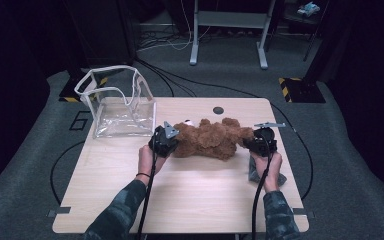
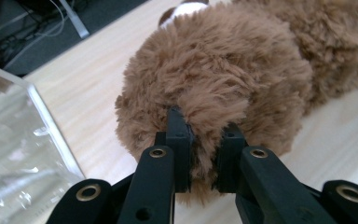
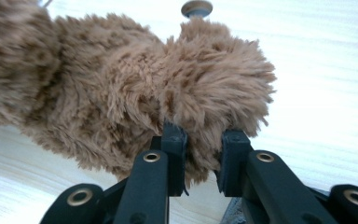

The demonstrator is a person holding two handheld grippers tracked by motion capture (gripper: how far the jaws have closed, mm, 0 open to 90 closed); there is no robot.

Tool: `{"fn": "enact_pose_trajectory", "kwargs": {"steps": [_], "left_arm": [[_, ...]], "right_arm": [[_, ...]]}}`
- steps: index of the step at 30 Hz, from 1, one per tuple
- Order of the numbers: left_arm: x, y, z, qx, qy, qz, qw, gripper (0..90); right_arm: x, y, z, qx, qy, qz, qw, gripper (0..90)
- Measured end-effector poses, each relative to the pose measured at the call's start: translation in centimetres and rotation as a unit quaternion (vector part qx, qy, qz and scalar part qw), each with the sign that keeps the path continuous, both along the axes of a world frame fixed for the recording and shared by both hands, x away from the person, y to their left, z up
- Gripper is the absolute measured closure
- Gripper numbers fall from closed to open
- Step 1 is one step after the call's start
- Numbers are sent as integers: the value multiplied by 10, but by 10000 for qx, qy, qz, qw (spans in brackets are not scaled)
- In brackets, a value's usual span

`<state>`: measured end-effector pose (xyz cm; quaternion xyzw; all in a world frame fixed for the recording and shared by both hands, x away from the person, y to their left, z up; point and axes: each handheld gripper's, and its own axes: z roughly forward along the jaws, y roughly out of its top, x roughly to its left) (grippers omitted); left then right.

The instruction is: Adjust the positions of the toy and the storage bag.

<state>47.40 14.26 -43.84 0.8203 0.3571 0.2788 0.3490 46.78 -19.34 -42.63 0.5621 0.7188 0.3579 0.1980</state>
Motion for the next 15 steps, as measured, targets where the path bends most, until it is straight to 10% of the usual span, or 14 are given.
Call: {"fn": "enact_pose_trajectory", "kwargs": {"steps": [15], "left_arm": [[37,-6,22,230,-298,187,9991,811]], "right_arm": [[-37,11,21,-59,-657,72,9978,770]]}}
